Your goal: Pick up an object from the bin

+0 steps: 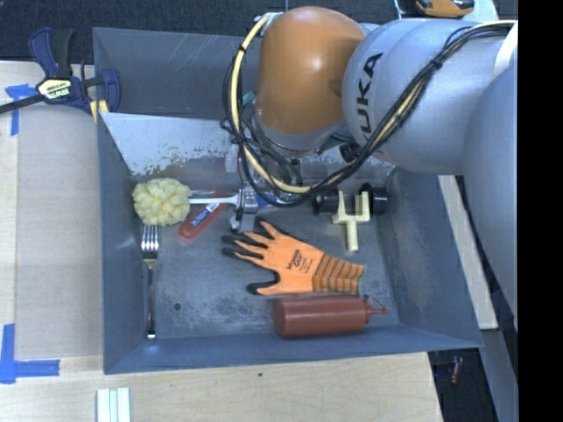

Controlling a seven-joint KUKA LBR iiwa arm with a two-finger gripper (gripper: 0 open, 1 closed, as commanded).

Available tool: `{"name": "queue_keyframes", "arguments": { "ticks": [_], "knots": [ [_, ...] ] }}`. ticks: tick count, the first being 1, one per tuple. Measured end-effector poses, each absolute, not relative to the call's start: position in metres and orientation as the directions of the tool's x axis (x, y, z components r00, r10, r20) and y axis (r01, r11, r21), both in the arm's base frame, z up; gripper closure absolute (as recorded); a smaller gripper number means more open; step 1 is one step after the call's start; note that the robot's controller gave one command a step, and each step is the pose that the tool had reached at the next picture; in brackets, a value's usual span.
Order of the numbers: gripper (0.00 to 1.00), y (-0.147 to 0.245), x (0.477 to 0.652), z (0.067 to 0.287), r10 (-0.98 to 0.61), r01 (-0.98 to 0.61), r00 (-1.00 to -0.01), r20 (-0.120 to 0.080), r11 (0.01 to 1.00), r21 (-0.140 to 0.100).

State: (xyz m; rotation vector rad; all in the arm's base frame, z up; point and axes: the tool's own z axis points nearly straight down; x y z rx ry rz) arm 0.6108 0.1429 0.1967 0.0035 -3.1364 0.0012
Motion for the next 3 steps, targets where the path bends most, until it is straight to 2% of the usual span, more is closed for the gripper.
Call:
{"name": "queue_keyframes", "arguments": {
  "ticks": [1,2,3],
  "knots": [
    [0.00,0.142,0.612,0.202,0.000,0.000,-1.000,-0.003,1.000,0.001],
    [0.00,0.117,0.576,0.136,0.078,0.078,-0.997,-0.006,0.997,0.002],
    [0.00,0.119,0.580,0.081,-0.013,-0.014,-1.000,-0.017,1.000,0.004]
  ]
}}
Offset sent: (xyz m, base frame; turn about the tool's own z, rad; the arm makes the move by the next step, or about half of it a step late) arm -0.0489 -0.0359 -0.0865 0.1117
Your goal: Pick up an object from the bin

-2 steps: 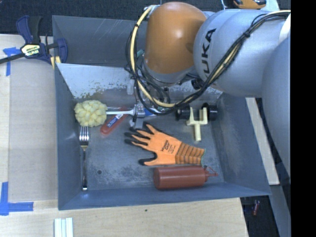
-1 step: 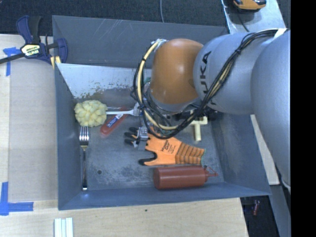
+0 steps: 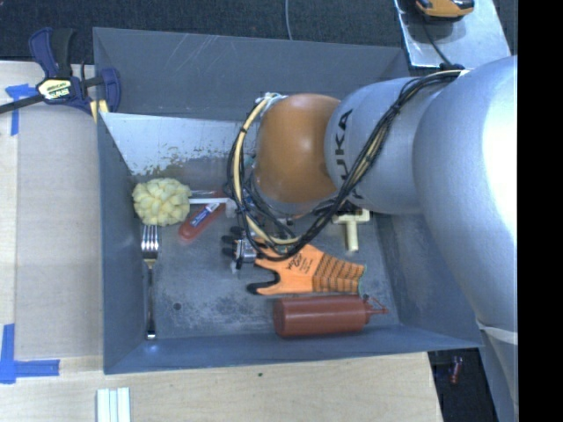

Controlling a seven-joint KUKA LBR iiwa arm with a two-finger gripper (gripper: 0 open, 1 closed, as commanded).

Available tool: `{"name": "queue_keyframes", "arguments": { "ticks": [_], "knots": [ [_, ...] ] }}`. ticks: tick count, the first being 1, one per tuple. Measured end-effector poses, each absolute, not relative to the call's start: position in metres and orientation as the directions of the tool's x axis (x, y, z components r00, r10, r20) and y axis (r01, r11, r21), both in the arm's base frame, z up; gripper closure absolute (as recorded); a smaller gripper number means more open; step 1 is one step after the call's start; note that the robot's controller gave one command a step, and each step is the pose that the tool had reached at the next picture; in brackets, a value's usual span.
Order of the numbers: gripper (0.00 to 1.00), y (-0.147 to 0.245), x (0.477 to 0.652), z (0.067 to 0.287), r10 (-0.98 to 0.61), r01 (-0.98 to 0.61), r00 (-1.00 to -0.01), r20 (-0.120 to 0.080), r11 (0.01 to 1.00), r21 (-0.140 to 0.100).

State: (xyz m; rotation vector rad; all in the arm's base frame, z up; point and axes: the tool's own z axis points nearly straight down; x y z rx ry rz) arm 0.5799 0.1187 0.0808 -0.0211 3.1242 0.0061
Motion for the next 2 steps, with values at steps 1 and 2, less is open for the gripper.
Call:
{"name": "queue_keyframes", "arguments": {
  "ticks": [1,2],
  "knots": [
    [0.00,0.106,0.572,0.066,0.153,0.153,-0.988,-0.006,0.988,0.003],
    [0.00,0.066,0.598,0.069,-0.076,-0.076,-0.997,-0.006,0.997,0.003]
  ]
}}
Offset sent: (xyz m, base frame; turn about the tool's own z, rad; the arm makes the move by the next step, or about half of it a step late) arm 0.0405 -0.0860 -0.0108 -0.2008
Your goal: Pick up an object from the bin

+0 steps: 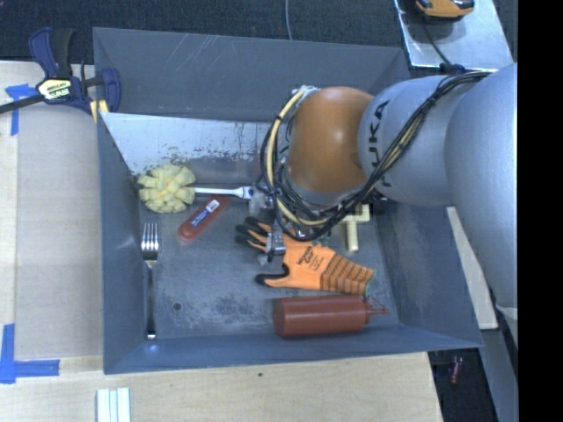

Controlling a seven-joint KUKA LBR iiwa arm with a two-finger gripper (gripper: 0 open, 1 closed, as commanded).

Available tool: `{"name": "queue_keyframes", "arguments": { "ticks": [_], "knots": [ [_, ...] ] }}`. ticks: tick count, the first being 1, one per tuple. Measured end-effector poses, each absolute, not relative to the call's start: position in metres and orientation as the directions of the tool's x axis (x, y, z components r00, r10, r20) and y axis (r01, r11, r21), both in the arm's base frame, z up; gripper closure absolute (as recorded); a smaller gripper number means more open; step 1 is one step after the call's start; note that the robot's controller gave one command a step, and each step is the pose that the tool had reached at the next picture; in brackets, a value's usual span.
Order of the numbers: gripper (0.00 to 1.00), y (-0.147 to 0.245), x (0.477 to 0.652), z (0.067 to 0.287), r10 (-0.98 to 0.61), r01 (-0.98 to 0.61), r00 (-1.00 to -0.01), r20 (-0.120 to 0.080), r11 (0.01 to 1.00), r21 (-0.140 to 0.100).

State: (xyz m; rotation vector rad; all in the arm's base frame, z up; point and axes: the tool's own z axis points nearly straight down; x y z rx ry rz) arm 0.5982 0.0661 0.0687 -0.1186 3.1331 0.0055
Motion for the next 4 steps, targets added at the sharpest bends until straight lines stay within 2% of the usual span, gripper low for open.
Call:
{"name": "queue_keyframes", "arguments": {
  "ticks": [1,4],
  "knots": [
    [1.00,0.0472,0.6087,0.0715,0.084,0.084,-0.996,-0.014,0.996,0.006],
    [1.00,0.0471,0.6088,0.0715,0.085,0.085,-0.996,-0.014,0.996,0.006]
  ]
}}
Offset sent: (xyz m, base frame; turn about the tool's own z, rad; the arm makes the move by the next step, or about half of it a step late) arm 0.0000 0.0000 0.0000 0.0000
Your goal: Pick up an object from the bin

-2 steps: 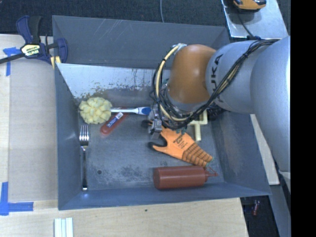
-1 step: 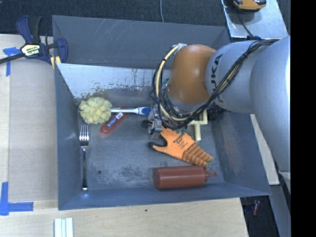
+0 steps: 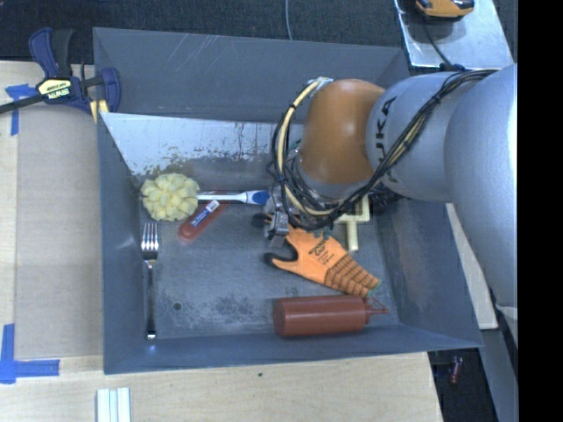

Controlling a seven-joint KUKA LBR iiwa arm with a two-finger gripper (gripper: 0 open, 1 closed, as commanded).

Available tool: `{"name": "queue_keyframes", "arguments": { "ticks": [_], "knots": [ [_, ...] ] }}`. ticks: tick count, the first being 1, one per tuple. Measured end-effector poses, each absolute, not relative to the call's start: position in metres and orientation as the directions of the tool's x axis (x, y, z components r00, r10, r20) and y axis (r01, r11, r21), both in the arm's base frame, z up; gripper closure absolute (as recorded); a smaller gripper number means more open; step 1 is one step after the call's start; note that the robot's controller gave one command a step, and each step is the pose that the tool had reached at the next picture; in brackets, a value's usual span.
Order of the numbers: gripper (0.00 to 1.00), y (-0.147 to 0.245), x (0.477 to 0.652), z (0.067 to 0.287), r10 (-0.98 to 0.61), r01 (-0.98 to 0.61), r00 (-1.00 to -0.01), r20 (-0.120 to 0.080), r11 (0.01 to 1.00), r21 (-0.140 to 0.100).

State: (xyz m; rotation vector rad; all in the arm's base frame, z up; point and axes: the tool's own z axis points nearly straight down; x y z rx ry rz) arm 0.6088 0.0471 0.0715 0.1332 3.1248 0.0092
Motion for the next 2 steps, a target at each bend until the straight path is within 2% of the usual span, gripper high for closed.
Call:
{"name": "queue_keyframes", "arguments": {
  "ticks": [2],
  "knots": [
    [1.00,0.0470,0.6088,0.0715,0.085,0.085,-0.996,-0.014,0.996,0.006]
  ]
}}
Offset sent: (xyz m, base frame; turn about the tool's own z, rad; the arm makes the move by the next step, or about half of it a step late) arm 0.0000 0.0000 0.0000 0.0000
